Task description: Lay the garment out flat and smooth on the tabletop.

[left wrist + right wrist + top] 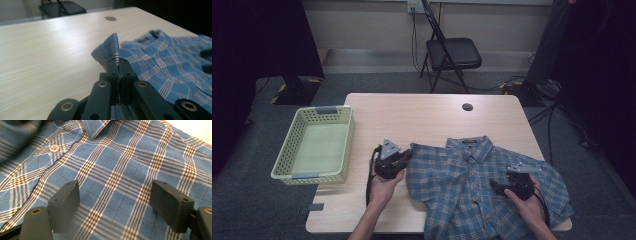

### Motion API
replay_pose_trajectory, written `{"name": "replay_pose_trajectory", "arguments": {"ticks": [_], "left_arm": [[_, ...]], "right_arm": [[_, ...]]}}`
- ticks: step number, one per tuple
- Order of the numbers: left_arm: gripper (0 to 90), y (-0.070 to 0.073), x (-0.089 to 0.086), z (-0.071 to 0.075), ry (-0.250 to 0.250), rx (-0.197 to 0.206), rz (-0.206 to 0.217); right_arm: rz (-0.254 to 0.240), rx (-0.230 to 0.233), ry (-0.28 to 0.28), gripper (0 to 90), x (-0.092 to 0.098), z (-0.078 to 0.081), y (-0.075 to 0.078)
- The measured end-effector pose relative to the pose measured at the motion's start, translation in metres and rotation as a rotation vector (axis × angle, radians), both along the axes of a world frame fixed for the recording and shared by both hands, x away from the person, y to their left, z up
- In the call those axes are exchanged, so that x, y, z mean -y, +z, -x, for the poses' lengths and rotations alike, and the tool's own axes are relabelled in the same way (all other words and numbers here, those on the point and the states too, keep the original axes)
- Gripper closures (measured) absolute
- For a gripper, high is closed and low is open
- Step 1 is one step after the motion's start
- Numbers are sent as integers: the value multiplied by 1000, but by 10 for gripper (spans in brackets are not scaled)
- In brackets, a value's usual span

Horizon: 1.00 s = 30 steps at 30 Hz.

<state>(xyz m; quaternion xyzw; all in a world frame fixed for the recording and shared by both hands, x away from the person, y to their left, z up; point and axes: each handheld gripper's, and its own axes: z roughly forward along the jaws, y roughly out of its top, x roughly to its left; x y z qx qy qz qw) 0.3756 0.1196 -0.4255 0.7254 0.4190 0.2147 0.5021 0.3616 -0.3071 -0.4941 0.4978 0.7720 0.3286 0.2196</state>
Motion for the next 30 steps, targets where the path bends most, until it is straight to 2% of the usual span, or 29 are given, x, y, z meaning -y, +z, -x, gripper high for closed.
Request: {"name": "replay_pose_trajectory", "arguments": {"ticks": [2,4,6,8,9,10,11,12,15,18,23,27,30], "left_arm": [[883,9,-15,6,56,26,1],[882,16,-30,13,115,35,9],[869,20,-42,20,164,58,6],[831,21,-51,26,176,83,0],[763,22,-54,28,204,88,4],[712,23,-57,30,209,95,18],[719,23,-59,31,211,102,22],[705,24,-60,32,229,115,1],[654,20,-58,30,189,98,2],[620,9,-44,24,117,67,-15],[564,-13,-8,13,-32,-2,-63],[521,-29,24,9,-122,-52,-117],[509,-39,46,7,-173,-81,-168]], "right_arm": [[1,-1,-2,233,0,0,0],[6,1,-4,233,0,-1,-1],[7,1,-13,233,1,-1,-1],[8,0,-17,233,1,-2,0],[9,1,-20,232,1,-2,0],[10,2,-24,228,2,-2,0],[11,2,-27,226,2,-2,0],[10,3,-27,226,2,-2,0],[9,2,-25,226,2,-2,0],[9,2,-26,227,3,-2,0],[-12,28,-12,226,5,-1,4],[-9,50,4,223,6,-1,5],[18,52,5,222,7,-4,2]]}}
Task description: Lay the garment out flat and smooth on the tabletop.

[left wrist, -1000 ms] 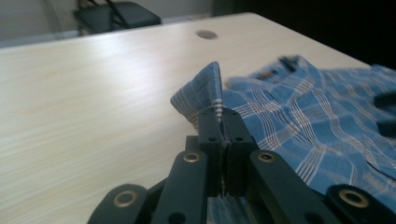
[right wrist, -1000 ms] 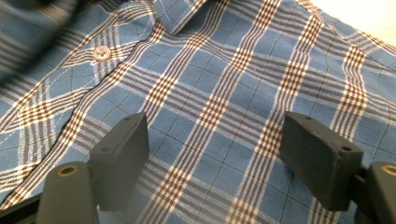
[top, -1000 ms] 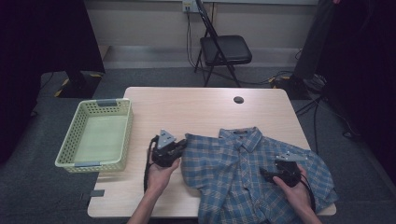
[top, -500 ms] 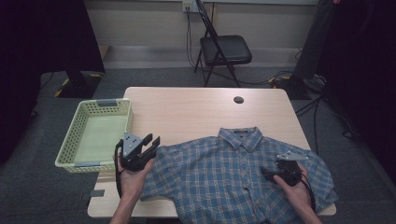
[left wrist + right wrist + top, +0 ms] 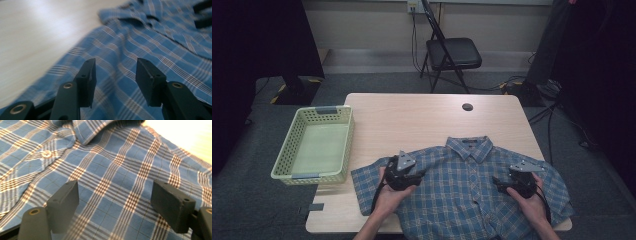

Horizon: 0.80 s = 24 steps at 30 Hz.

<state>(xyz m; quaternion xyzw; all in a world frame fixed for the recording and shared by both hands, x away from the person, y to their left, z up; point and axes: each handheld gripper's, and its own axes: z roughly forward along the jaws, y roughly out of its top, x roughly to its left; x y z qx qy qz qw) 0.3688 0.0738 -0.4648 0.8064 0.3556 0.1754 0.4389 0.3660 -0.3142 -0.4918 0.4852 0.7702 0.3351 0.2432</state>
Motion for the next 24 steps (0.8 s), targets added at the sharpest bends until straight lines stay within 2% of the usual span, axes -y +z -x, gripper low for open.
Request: {"name": "replay_pose_trajectory", "arguments": {"ticks": [2,4,7,9,12,15,19,24], "left_arm": [[482,-10,10,0,-35,-22,-22],[466,-20,16,0,-38,-38,-63],[459,-29,15,3,-14,-66,-85],[443,-33,12,6,-7,-64,-114],[442,-34,4,6,-5,-70,-96],[451,-35,-3,3,11,-63,-89],[472,-35,-8,-8,65,-62,-85],[471,-36,-10,-26,81,-60,-83]], "right_arm": [[-23,-11,1,198,2,-1,-1],[10,12,0,162,1,0,0],[48,-14,11,132,-2,0,-4],[44,-16,10,132,-2,0,-4],[-5,-46,-1,124,2,-1,-6],[-4,-54,2,101,1,-4,-6],[-3,-64,19,79,-1,-15,-6],[-2,-66,17,66,-5,-32,-7]]}}
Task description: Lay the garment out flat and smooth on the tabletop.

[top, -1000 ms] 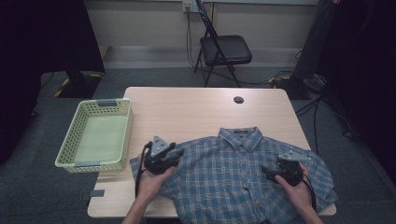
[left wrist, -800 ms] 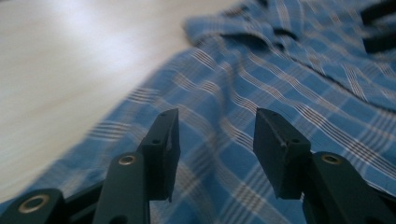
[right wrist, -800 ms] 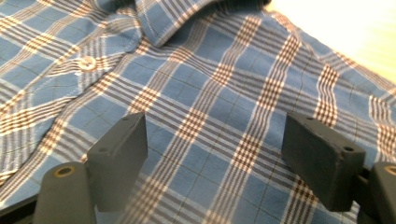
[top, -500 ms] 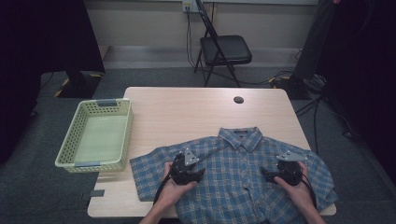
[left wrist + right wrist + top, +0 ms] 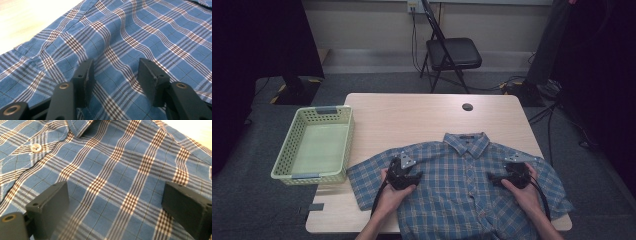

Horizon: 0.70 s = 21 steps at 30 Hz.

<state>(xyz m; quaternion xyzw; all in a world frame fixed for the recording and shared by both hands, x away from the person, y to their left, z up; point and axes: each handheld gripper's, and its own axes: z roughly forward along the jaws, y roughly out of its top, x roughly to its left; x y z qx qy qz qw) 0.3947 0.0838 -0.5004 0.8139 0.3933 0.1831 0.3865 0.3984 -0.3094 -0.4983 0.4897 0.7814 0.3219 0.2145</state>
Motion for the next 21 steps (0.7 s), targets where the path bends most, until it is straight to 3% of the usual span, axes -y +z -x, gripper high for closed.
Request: {"name": "replay_pose_trajectory", "arguments": {"ticks": [11,12,21], "left_arm": [[490,0,-9,-41,29,4,-4],[487,0,-10,-46,50,7,-12],[399,0,-8,-67,87,11,-21]], "right_arm": [[-1,-2,-18,59,-11,-44,0],[2,2,-17,59,-13,-52,0],[-1,1,-60,57,-15,-81,0]]}}
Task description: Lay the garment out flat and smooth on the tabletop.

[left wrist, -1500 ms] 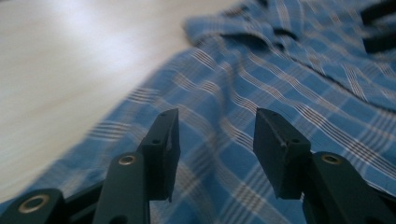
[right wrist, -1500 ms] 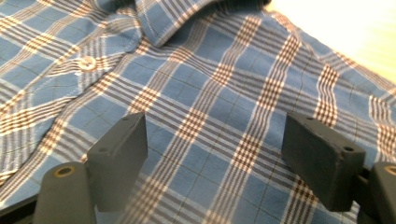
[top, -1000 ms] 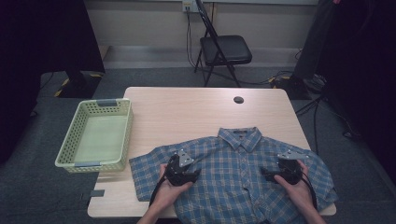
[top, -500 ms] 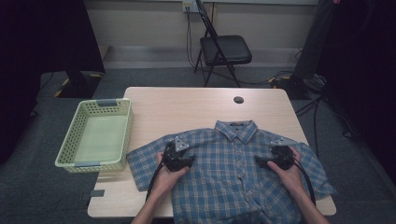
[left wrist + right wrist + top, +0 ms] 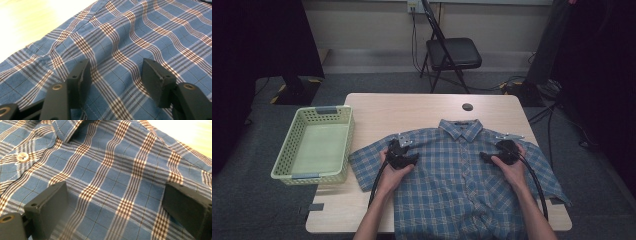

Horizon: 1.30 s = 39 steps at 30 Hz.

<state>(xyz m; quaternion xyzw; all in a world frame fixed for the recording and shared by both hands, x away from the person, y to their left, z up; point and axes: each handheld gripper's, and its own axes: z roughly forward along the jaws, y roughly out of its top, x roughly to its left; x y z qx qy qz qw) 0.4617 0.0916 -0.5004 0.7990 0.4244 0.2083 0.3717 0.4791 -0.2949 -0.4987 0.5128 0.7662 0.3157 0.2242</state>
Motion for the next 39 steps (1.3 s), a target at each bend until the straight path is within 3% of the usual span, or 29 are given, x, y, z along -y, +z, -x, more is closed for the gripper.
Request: {"name": "replay_pose_trajectory", "arguments": {"ticks": [6,9,11,14,17,21,23,27,34,39], "left_arm": [[380,0,1,-17,9,-8,6],[364,1,3,-15,8,-15,6],[316,4,3,-11,-3,-44,31],[257,11,2,-4,-35,-44,21],[212,21,5,6,-66,-37,29],[223,34,16,23,-128,-29,10],[297,37,21,32,-154,-17,-5],[246,42,25,51,-187,-3,8],[192,43,12,86,-189,32,35],[175,38,8,102,-179,18,47]], "right_arm": [[2,1,-13,57,3,-15,0],[-2,-11,1,77,5,-15,1],[-33,-22,18,126,6,-11,4],[-29,-13,49,145,12,2,10],[-72,12,59,148,19,14,20],[-92,44,87,149,27,32,34],[-91,53,99,147,29,41,42],[20,82,151,147,26,63,53],[-49,102,170,148,29,100,62],[-100,89,159,135,29,122,57]]}}
